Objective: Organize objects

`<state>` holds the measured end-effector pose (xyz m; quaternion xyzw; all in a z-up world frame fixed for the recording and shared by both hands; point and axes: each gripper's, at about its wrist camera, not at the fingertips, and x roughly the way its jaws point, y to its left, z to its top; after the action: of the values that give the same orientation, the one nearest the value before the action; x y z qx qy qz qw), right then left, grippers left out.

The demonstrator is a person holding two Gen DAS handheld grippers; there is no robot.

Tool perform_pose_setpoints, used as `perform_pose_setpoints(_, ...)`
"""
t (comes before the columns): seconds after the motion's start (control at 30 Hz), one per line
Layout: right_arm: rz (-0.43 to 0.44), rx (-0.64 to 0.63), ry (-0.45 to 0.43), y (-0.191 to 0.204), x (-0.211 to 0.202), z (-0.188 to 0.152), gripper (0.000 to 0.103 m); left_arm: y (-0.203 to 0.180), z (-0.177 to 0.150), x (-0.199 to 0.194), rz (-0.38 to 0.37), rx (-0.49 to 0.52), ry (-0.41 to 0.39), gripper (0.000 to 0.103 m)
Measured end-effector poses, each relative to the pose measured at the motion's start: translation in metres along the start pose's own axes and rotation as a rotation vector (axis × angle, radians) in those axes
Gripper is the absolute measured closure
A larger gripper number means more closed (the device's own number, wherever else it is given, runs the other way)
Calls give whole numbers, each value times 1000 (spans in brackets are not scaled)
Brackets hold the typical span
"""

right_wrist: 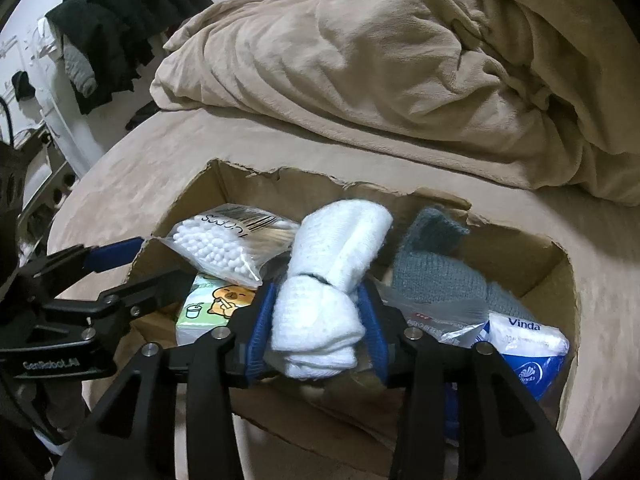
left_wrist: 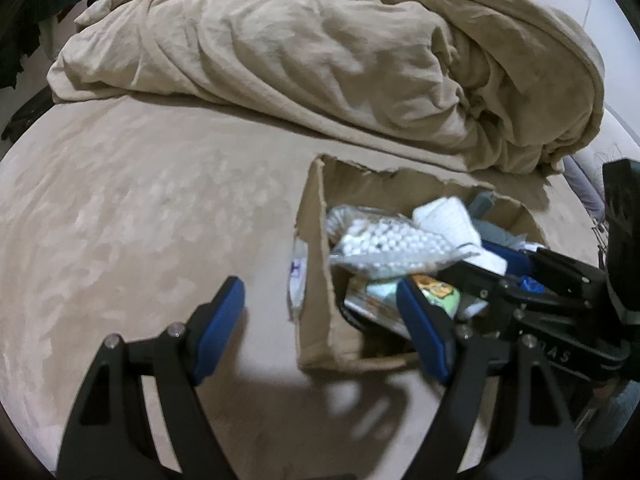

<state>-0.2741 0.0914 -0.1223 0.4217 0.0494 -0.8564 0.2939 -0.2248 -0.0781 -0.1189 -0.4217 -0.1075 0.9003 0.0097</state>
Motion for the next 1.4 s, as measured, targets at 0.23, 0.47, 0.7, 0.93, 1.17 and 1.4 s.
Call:
perform_pose_setpoints(0.23, -38, 9, -41, 3, -22, 0, 35, -7, 0, -24, -4, 20, -26, 23)
perform_pose_setpoints(0.47, -51, 15, -78, 10, -58, -7, 34, -21, -7, -60, -15, 41, -60, 23)
perform_pose_setpoints(0.7, -74, 24, -111, 19, -103, -23, 34, -38, -27, -101, -36, 56, -87, 23)
perform_pose_setpoints(0.93, -91, 46, -132, 26, -141, -45, 34, -50, -47, -135, -57, 64, -122, 23)
perform_pose_setpoints(1.17, -101, 56, -147, 39, -171, -72, 34, -64, -72, -156, -68, 85, -113, 23)
perform_pose_setpoints(1.4, -115, 74, -165, 46, -193, -97, 34, -67, -93, -174, -47, 100, -111, 23)
